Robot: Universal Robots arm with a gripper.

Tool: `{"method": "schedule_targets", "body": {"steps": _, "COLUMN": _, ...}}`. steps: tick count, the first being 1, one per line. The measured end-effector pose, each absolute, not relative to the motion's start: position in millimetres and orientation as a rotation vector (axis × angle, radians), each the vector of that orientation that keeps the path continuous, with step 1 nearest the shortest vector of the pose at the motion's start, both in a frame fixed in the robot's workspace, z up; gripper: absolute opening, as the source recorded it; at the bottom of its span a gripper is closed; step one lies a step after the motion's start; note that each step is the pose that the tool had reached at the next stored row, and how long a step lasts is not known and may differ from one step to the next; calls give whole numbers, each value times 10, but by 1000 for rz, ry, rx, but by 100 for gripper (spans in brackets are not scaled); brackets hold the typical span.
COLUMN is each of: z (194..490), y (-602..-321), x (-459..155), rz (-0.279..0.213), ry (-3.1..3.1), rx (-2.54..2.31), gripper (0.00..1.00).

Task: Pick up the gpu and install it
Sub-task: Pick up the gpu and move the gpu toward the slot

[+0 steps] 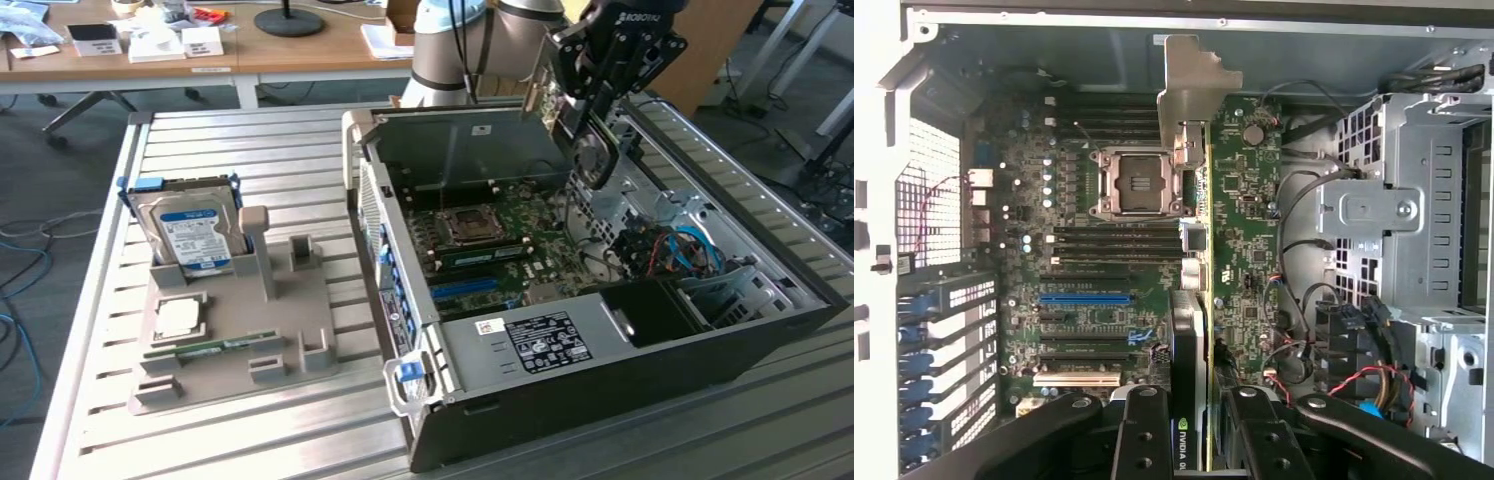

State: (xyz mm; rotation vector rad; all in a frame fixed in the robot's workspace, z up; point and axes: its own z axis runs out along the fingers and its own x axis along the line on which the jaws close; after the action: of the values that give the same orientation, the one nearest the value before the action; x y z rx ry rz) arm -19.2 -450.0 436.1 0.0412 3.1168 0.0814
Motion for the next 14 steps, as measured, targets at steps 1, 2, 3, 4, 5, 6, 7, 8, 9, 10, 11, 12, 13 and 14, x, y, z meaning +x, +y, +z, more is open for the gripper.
{"method": "schedule_targets", "body": {"steps": 1, "z": 4361, "y": -4500, "x": -179, "rz": 81, "ry": 3117, "rx": 41, "gripper": 27}}
{"method": "schedule_targets", "body": {"steps": 2, "z": 4361, "y": -4500, "x": -165, "rz": 81, "ry": 3117, "rx": 41, "gripper": 27}}
{"method": "schedule_targets", "body": {"steps": 3, "z": 4361, "y": -4500, "x": -150, "rz": 81, "ry": 3117, "rx": 41, "gripper": 27}}
{"method": "schedule_targets", "body": {"steps": 4, "z": 4361, "y": -4500, "x": -135, "rz": 81, "ry": 3117, "rx": 41, "gripper": 27}}
{"method": "schedule_targets", "body": {"steps": 5, "z": 4361, "y": -4500, "x": -120, "rz": 81, "ry": 3117, "rx": 41, "gripper": 27}}
{"method": "schedule_targets", "body": {"steps": 6, "z": 4361, "y": -4500, "x": -103, "rz": 81, "ry": 3117, "rx": 41, "gripper": 27}}
{"method": "schedule_targets", "body": {"steps": 7, "z": 4361, "y": -4500, "x": -89, "rz": 81, "ry": 3117, "rx": 41, "gripper": 27}}
{"method": "schedule_targets", "body": {"steps": 8, "z": 4361, "y": -4500, "x": -74, "rz": 81, "ry": 3117, "rx": 41, "gripper": 27}}
{"method": "schedule_targets", "body": {"steps": 9, "z": 4361, "y": -4500, "x": -29, "rz": 81, "ry": 3117, "rx": 41, "gripper": 27}}
{"method": "schedule_targets", "body": {"steps": 10, "z": 4361, "y": -4500, "x": -14, "rz": 81, "ry": 3117, "rx": 41, "gripper": 27}}
{"method": "schedule_targets", "body": {"steps": 11, "z": 4361, "y": -4500, "x": 0, "rz": 81, "ry": 3117, "rx": 41, "gripper": 27}}
{"method": "schedule_targets", "body": {"steps": 12, "z": 4361, "y": -4500, "x": 13, "rz": 81, "ry": 3117, "rx": 41, "gripper": 27}}
{"method": "schedule_targets", "body": {"steps": 13, "z": 4361, "y": -4500, "x": 29, "rz": 81, "ry": 3117, "rx": 41, "gripper": 27}}
{"method": "schedule_targets", "body": {"steps": 14, "z": 4361, "y": -4500, "x": 45, "rz": 81, "ry": 3117, "rx": 41, "gripper": 27}}
